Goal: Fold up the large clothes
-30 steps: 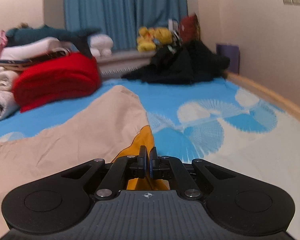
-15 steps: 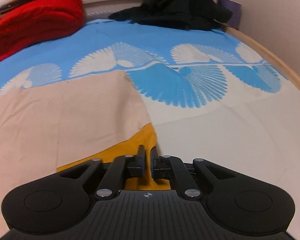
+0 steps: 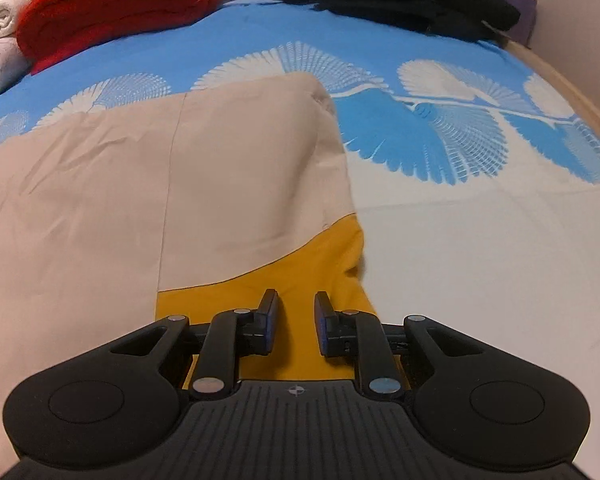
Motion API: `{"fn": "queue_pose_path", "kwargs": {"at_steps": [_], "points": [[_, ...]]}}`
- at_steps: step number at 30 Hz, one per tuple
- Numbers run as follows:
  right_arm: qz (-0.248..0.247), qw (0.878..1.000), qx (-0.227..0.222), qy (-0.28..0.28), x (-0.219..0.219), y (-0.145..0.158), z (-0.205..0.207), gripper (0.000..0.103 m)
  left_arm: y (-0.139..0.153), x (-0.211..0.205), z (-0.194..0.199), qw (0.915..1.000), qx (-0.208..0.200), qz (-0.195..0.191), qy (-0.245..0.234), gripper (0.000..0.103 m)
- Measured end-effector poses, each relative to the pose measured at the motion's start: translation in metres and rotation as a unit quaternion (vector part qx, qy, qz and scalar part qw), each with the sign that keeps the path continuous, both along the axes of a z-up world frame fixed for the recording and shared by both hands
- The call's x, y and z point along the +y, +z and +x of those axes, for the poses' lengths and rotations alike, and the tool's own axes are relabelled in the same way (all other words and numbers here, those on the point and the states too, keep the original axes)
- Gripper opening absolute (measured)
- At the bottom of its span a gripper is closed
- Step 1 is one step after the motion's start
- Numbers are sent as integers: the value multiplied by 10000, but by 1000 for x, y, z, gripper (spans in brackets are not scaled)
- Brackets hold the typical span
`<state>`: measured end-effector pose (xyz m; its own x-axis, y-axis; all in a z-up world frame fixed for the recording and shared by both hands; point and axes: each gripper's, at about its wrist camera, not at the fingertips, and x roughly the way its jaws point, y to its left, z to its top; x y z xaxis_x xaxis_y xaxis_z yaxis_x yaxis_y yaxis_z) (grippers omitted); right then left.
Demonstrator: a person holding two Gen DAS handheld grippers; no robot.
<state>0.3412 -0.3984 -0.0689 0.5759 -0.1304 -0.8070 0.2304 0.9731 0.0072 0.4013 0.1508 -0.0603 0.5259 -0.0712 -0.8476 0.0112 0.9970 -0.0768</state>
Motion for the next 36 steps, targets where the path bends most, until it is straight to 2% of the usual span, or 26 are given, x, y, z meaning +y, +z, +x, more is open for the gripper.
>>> {"fn": "queue_pose_path", "kwargs": {"at_steps": [3,5,7,8,9,11,12,13,15,17,19,20,22,25,27,29,32,34,36], "points": [[-257,9996,-108,6,3,11,-7,20,26,11,-15,9985,-269,-438,-178,40],[-397,9987,-299,97,6,19,-16,20,36,9,-27,9947,-234,-747,-663,40],[-326,9970,-660,256,4,33,-31,20,36,-1,-43,9864,-50,-927,-1357,40],[-205,9958,-808,380,4,39,-37,20,32,-8,-53,9816,23,-812,-1731,40],[-53,9939,-950,558,5,45,-46,20,26,-15,-60,9790,91,-508,-1970,40],[234,9895,-1048,964,6,51,-61,21,0,-20,-69,9762,506,244,-2094,41],[345,9893,-862,1121,6,46,-67,21,-10,-17,-72,9752,718,480,-2038,41],[341,9910,-530,1184,5,39,-69,21,-12,-11,-74,9761,774,506,-1966,41],[31,9920,195,1244,3,19,-80,21,-1,-1,-78,9808,691,332,-1791,41],[-245,9908,263,1302,0,17,-94,21,10,8,-85,9819,599,132,-1791,40],[-183,9929,421,1097,-13,18,-103,20,4,11,-91,9795,780,157,-1852,41],[-257,9932,533,1003,-18,17,-107,20,-5,13,-95,9775,959,348,-1846,41],[-561,9908,844,901,-24,12,-118,21,-8,11,-106,9741,1068,668,-1880,41],[-799,9870,1096,858,-28,16,-133,21,9,10,-114,9751,978,1111,-1653,41],[-1180,9866,824,766,-26,33,-141,21,29,7,-121,9779,665,1264,-1527,41],[-1304,9901,88,504,-23,68,-152,21,57,6,-130,9848,273,1158,-1269,41],[-953,9897,-1067,83,-18,121,-176,21,98,-3,-155,9926,-420,815,-795,43],[-749,9818,-1747,-18,-2,151,-199,22,118,-13,-180,9942,-828,462,-505,47],[-523,9723,-2279,50,20,173,-222,24,122,-27,-200,9938,-1052,163,-307,50]]}}
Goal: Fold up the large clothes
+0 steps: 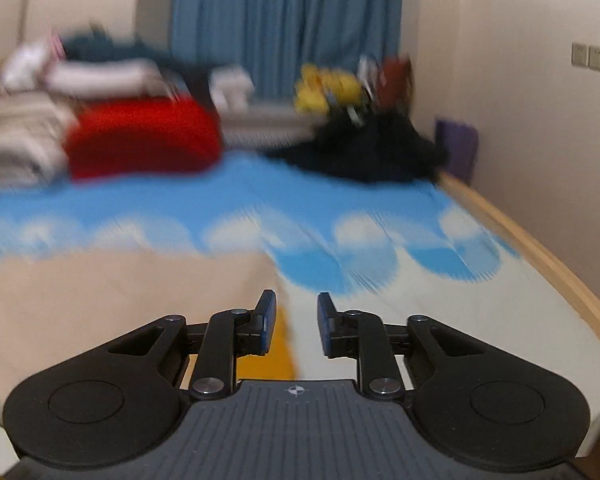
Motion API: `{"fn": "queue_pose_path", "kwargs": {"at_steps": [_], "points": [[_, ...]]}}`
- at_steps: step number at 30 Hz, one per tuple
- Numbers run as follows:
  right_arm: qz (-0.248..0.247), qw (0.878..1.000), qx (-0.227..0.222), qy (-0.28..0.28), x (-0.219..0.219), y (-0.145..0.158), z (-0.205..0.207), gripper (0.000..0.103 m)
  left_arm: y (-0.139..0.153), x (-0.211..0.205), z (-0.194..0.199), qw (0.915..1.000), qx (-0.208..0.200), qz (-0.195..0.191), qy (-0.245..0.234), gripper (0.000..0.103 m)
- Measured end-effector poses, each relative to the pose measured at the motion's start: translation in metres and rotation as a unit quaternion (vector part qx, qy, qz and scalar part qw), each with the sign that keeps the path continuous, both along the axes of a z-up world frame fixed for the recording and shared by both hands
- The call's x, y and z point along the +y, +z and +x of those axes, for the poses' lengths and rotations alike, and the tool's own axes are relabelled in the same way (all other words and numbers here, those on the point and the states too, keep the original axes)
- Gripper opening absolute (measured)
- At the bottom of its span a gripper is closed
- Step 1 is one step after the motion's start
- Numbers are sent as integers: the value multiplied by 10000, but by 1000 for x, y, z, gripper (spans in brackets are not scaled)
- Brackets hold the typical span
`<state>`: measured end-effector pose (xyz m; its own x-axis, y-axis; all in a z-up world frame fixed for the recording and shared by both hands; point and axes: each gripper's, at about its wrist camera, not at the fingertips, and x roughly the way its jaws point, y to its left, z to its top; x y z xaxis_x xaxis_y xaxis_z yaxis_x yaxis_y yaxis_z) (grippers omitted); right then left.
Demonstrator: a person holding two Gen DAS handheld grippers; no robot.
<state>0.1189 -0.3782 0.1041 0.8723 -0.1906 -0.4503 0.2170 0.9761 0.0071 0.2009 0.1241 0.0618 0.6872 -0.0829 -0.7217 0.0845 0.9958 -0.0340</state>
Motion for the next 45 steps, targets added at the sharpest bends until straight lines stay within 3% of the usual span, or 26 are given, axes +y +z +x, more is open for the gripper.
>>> {"fn": "queue_pose_path", "kwargs": {"at_steps": [3,5,6,8,10,13,17,21,26,29,33,37,41,45], "points": [[311,9979,-492,280,32,7,-25,28,-16,-17,-22,9993,-93,-334,102,53],[314,9967,-591,465,53,-10,-36,29,-42,-27,-34,9996,26,-246,114,54],[215,9969,-505,572,66,-25,-41,29,-54,-33,-31,9994,303,-87,164,53],[-40,9984,182,526,84,-41,-25,28,-61,-37,-28,9986,424,-199,245,53],[70,9978,-21,660,95,-41,-20,28,-62,-40,-22,9991,335,-190,182,53],[-88,9968,123,790,107,-50,-6,28,-69,-38,-16,9986,421,-76,297,54],[131,9969,418,651,118,-61,-2,28,-78,-30,-11,9955,686,-402,517,54],[464,9958,590,525,124,-70,16,29,-81,-24,-11,9948,747,-429,535,54],[516,9937,742,667,142,-77,26,29,-87,-19,-7,9913,891,-732,639,55],[552,9918,833,795,151,-81,33,29,-90,-9,-4,9839,1005,-1221,836,58],[732,9878,1102,826,157,-93,47,29,-99,7,1,9662,1264,-1921,1164,60],[826,9800,1641,764,160,-117,68,30,-109,13,4,9542,1512,-2152,1424,66],[616,9607,2692,292,157,-157,87,30,-123,19,7,9436,1748,-2225,1718,72],[870,9599,2662,145,150,-153,92,30,-136,25,10,9323,1785,-2442,1985,72]]}}
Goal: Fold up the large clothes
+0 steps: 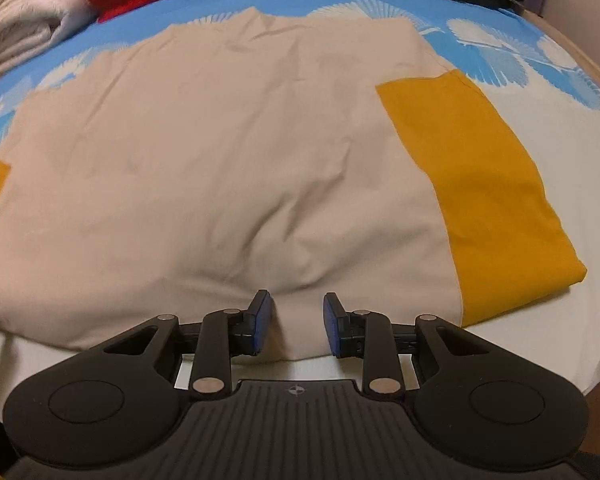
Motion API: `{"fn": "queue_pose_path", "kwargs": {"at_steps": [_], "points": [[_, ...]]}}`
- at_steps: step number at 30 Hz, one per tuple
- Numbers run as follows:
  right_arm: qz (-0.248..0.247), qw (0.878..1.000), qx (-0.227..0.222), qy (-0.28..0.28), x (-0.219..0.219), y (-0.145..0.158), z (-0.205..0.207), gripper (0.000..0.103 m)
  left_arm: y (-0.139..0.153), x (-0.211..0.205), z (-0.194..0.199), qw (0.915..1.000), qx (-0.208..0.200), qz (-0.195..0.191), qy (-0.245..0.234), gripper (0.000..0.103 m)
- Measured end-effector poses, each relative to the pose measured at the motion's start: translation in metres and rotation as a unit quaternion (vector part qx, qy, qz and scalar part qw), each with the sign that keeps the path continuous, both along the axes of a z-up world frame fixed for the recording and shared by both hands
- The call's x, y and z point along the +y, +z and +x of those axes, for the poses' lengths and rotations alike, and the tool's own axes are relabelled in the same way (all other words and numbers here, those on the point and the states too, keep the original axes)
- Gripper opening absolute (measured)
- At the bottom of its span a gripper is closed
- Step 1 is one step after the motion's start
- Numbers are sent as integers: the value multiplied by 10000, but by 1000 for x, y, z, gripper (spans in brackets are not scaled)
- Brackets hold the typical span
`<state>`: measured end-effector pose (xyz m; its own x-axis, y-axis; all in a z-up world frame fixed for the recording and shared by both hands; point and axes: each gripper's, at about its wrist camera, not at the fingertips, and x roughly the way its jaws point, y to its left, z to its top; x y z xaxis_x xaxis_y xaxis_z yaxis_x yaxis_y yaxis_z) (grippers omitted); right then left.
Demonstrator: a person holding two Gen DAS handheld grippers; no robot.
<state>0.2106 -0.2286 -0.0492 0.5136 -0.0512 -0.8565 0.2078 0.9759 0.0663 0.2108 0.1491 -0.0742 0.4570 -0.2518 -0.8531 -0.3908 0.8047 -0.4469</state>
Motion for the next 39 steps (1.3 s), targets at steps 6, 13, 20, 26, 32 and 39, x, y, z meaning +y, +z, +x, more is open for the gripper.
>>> {"fn": "queue_pose_path", "kwargs": {"at_steps": [6,13,20,26,32,39], "points": [[334,9983,-483,-46,-13,26,-4,30,-14,9,2,9957,-281,-337,821,74],[676,9955,-658,33,-25,34,-3,30,-27,18,0,9748,-983,-755,1856,74],[861,9923,-808,376,-19,37,-5,30,-36,28,3,9556,-1378,-1128,2346,71],[856,9892,-998,641,-1,41,-4,30,-22,30,5,9651,-1519,-967,1902,19],[716,9857,-1252,870,29,47,-1,30,39,44,3,9769,-1699,-273,1264,15],[852,9678,-1524,1816,79,72,-5,30,111,74,-15,9814,-1640,980,182,16]]}}
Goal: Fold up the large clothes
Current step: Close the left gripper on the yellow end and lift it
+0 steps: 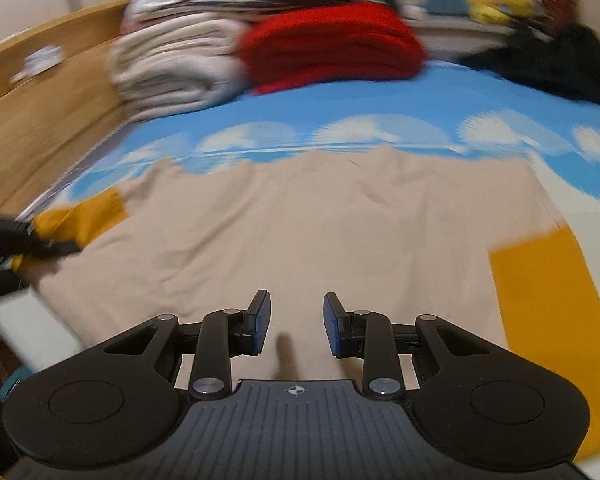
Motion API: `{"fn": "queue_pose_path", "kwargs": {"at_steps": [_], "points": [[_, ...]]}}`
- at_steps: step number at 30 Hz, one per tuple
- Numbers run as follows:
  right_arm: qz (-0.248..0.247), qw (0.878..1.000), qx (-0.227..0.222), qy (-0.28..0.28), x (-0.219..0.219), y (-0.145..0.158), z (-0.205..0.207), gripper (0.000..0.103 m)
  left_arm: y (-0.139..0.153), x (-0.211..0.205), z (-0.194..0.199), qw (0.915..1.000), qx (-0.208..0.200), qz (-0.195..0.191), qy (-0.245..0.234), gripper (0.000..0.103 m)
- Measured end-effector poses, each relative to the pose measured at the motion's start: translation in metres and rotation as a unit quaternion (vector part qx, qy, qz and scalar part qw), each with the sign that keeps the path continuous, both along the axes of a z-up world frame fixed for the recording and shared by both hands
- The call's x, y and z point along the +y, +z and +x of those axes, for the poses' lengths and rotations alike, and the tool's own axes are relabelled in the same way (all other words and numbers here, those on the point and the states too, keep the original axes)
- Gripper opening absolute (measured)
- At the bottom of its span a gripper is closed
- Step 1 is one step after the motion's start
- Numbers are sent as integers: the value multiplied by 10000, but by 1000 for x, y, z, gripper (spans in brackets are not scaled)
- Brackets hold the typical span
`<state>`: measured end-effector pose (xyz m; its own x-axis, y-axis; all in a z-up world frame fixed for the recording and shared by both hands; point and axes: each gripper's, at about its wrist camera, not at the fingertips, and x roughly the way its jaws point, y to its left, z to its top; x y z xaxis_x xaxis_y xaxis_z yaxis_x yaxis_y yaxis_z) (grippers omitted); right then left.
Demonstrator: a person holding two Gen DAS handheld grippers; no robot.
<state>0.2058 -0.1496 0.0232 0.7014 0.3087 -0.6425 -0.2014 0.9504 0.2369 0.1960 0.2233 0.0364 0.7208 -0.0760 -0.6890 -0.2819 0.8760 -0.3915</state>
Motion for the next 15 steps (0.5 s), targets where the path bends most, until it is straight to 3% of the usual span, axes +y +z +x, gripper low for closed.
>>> {"fn": "queue_pose_path", "kwargs": {"at_steps": [3,5,7,9,12,15], "points": [[-426,9969,356,558,29,-10,6,30,5,8,-5,9990,-56,213,-384,16],[-778,9888,921,882,48,-40,16,30,-5,4,-8,9979,-110,368,-526,16],[-1072,9823,1189,972,60,-67,26,30,-14,-3,-6,9978,-19,517,-415,16],[-1163,9824,1136,919,67,-74,33,30,-13,-11,-7,9976,-212,544,-384,16],[-1161,9838,1094,814,69,-72,37,30,-7,-26,-3,9934,-430,884,-593,16],[-1249,9864,767,745,72,-59,26,30,-4,-36,-1,9908,-483,1037,-729,16]]}}
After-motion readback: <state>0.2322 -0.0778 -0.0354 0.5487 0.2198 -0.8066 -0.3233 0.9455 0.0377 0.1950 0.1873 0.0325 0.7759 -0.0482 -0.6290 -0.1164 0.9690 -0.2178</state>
